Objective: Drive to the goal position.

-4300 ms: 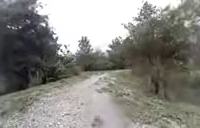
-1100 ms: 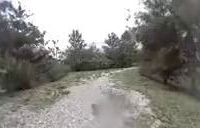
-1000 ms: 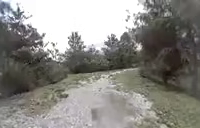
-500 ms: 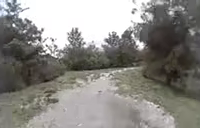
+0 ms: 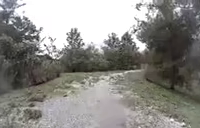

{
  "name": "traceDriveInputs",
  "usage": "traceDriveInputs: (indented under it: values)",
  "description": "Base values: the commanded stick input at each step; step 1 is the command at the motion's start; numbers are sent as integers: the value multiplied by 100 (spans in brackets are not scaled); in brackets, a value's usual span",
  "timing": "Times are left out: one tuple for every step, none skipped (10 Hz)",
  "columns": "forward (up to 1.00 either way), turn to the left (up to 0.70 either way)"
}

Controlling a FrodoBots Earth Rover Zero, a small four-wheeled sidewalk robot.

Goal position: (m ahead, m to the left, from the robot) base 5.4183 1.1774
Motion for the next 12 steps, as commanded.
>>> traceDriveInputs:
  values:
    - [85,0]
    - [85,0]
    - [85,0]
    - [85,26]
    - [85,29]
    - [85,7]
    - [85,0]
    - [85,0]
    - [85,0]
    - [85,0]
    - [85,0]
    - [85,0]
